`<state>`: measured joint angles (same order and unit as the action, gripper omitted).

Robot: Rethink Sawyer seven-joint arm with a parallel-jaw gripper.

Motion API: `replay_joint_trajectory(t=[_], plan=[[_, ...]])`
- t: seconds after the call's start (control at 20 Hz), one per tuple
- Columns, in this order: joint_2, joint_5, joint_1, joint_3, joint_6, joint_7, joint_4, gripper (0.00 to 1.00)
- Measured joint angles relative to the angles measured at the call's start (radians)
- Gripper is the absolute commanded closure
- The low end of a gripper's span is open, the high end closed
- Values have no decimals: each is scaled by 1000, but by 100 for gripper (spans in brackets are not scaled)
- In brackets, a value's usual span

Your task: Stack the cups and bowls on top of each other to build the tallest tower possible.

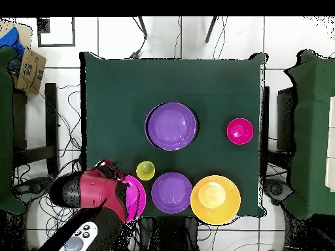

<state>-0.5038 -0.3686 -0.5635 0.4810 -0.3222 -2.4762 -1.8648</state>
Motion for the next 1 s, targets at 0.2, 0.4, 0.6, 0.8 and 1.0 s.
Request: replay_joint_trajectory(t=[0.2,0.4,0.6,0.8,1.0], plan=[[-9,-19,30,-42,40,0,-31,0],[-19,-34,60,-82,64,0,-50,0],[-26,-39,68,-96,65,0,-56,0],[-38,-39,67,-98,65,0,-56,0],[-54,-40,67,-101,65,0,-56,0]])
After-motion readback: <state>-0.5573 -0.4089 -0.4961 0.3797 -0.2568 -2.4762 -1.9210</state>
